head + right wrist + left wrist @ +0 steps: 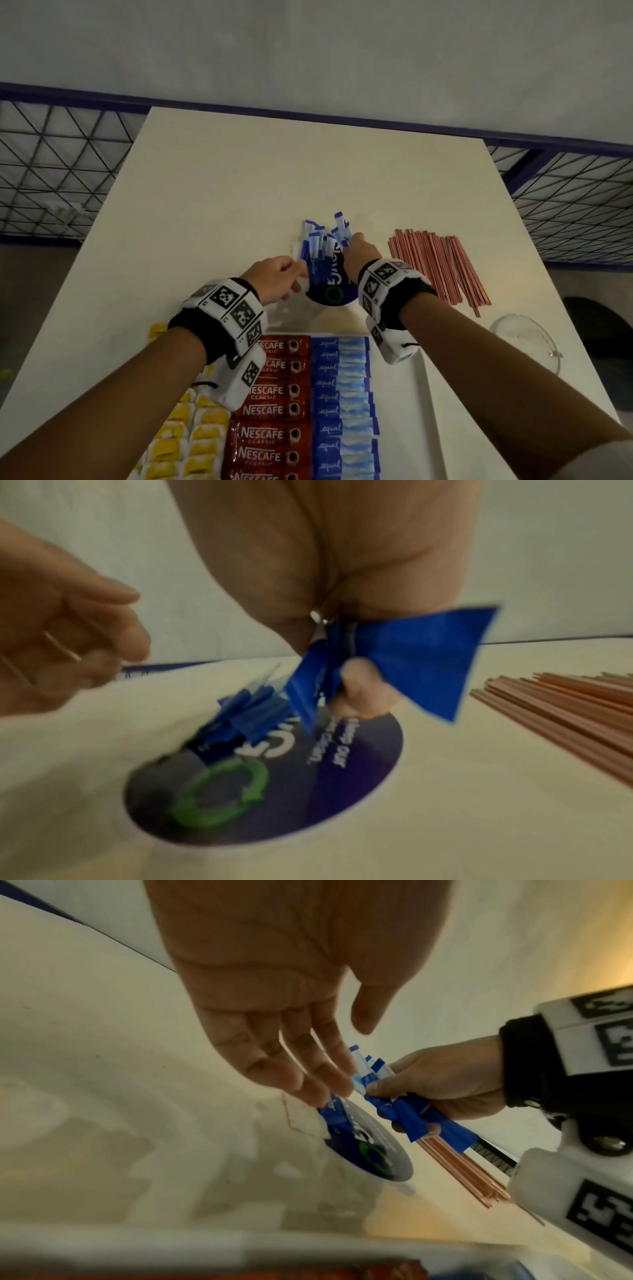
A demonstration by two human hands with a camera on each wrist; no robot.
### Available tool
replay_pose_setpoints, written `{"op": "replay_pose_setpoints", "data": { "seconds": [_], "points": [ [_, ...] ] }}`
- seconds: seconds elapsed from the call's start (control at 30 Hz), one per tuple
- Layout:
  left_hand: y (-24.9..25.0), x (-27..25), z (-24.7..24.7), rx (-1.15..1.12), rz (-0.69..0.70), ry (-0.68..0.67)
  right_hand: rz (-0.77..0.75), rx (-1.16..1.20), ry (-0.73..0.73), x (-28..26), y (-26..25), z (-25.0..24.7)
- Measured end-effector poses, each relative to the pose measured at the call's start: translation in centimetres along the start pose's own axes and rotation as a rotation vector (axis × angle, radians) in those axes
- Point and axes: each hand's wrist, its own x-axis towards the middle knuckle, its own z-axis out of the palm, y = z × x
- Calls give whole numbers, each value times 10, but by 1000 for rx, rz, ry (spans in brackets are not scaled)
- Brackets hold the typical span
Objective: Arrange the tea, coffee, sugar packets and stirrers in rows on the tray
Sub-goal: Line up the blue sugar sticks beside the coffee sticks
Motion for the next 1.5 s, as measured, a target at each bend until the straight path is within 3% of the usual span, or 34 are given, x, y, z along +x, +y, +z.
{"op": "replay_pose_setpoints", "data": {
  "seconds": [0.17, 0.43, 0.63, 0.8, 0.9, 1.1, 1.2, 1.3, 1.43, 1.5],
  "points": [
    [15, -13, -1, -283, -45, 7, -156, 138, -68, -36, -7, -4],
    [17, -53, 20, -843, -167, -134, -329, 159, -283, -104, -26, 11],
    [7, -78, 37, -1095, -13, -66, -306, 336, -245, -124, -13, 33],
    [2, -93, 53, -1141, -18, -39, -331, 558, -319, -146, 1, 39],
    [-2, -98, 59, -1159, 16, 24, -258, 706, -366, -155, 11, 40],
    [-6, -114, 74, -1101, 39, 284, -217, 659, -388, -175, 40, 37],
    [-12, -123, 82, -1045, 54, 349, -137, 659, -366, -180, 57, 38],
    [-23, -131, 92, -909, 15, 324, -115, 586, -368, -182, 72, 42],
    [-27, -153, 109, -769, -47, 166, -277, 435, -397, -193, 83, 45],
    [-27, -163, 117, -692, -59, 161, -325, 449, -422, -196, 89, 44]
  ]
}}
